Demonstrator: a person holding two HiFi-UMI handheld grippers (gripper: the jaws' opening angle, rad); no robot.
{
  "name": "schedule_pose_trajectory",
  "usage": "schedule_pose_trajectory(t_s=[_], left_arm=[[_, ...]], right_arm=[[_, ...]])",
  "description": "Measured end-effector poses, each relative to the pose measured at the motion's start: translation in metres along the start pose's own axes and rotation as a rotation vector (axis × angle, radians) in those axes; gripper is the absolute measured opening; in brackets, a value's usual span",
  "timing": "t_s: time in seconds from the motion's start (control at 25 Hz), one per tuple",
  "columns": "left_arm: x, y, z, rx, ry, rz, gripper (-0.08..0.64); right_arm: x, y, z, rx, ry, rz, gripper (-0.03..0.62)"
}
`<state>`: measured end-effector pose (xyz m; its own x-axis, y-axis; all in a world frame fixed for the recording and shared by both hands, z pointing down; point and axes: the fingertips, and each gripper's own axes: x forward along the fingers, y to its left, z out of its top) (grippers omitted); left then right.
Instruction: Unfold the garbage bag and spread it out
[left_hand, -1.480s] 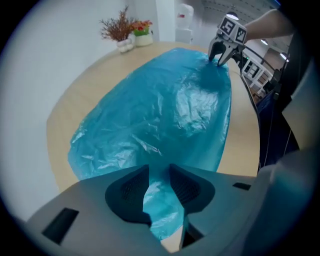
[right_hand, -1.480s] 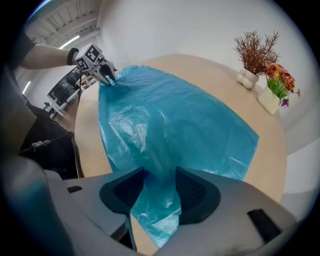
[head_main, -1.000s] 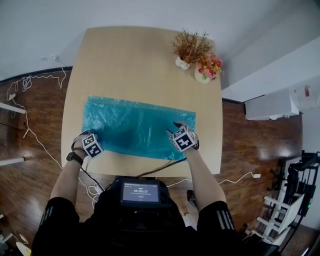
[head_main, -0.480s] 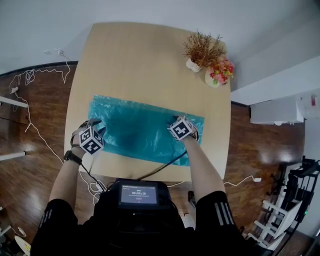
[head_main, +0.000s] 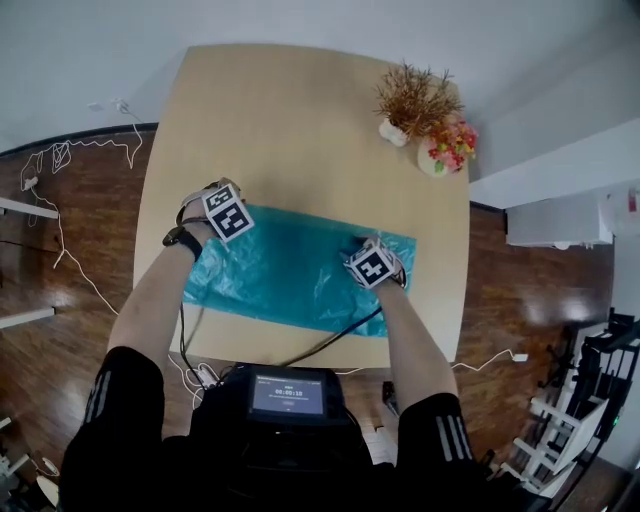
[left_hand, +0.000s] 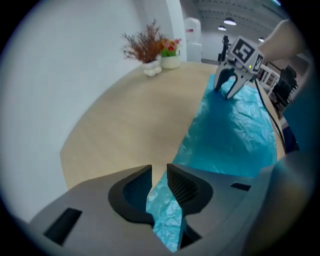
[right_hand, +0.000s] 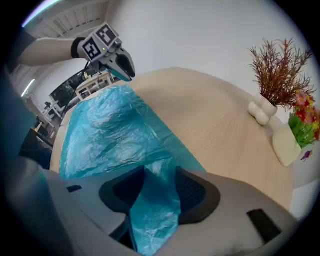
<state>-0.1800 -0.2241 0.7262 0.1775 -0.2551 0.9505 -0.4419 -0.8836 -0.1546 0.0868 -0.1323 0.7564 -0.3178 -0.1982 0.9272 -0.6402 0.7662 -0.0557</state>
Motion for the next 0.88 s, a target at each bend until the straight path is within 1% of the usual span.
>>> schedule_pose_trajectory(t_s=[0.08, 0.16, 0.2, 0.24, 0.28, 0.36, 0.48, 0.56, 0.64, 0.72, 0.8, 0.88], left_arm=[[0.023, -0.008, -0.012, 0.020, 0.066, -0.055, 0.100], [0.037, -0.017, -0.022, 0.011, 0.101, -0.104, 0.097], [0.040, -0.021, -0.024, -0.003, 0.101, -0.122, 0.089], [0.040, -0.023, -0.023, -0.019, 0.094, -0.136, 0.047], [0.040, -0.025, -0.022, -0.030, 0.088, -0.146, 0.035], [0.039, -0.028, -0.020, -0.027, 0.086, -0.164, 0.005], [0.038, -0.032, -0.019, -0.002, 0.088, -0.186, 0.004], [0.036, -0.031, -0.017, -0.012, 0.071, -0.199, 0.004], [0.033, -0.025, -0.012, -0.051, 0.037, -0.195, 0.004], [0.029, -0.012, -0.005, -0.101, -0.002, -0.176, 0.004], [0.024, 0.008, 0.002, -0.146, -0.034, -0.139, 0.004], [0.017, 0.035, 0.009, -0.181, -0.052, -0.077, 0.004]], right_arm=[[0.001, 0.001, 0.001, 0.002, -0.004, 0.006, 0.235], [0.001, 0.000, 0.002, 0.000, -0.008, 0.006, 0.235], [0.000, -0.001, 0.002, -0.003, -0.010, 0.003, 0.235], [0.000, -0.001, 0.002, -0.005, -0.013, 0.000, 0.235], [-0.001, -0.002, 0.002, -0.006, -0.014, -0.001, 0.235], [-0.002, -0.001, 0.000, 0.000, -0.014, 0.002, 0.235], [-0.002, 0.002, -0.001, 0.001, -0.013, 0.015, 0.235], [-0.002, 0.002, -0.001, -0.013, -0.009, 0.021, 0.235], [-0.002, 0.000, 0.001, -0.024, -0.010, 0.027, 0.225], [-0.002, -0.006, 0.006, -0.020, -0.026, 0.023, 0.149], [-0.002, -0.017, 0.013, -0.020, -0.048, -0.004, 0.141], [-0.004, -0.030, 0.026, -0.039, -0.076, -0.041, 0.152]])
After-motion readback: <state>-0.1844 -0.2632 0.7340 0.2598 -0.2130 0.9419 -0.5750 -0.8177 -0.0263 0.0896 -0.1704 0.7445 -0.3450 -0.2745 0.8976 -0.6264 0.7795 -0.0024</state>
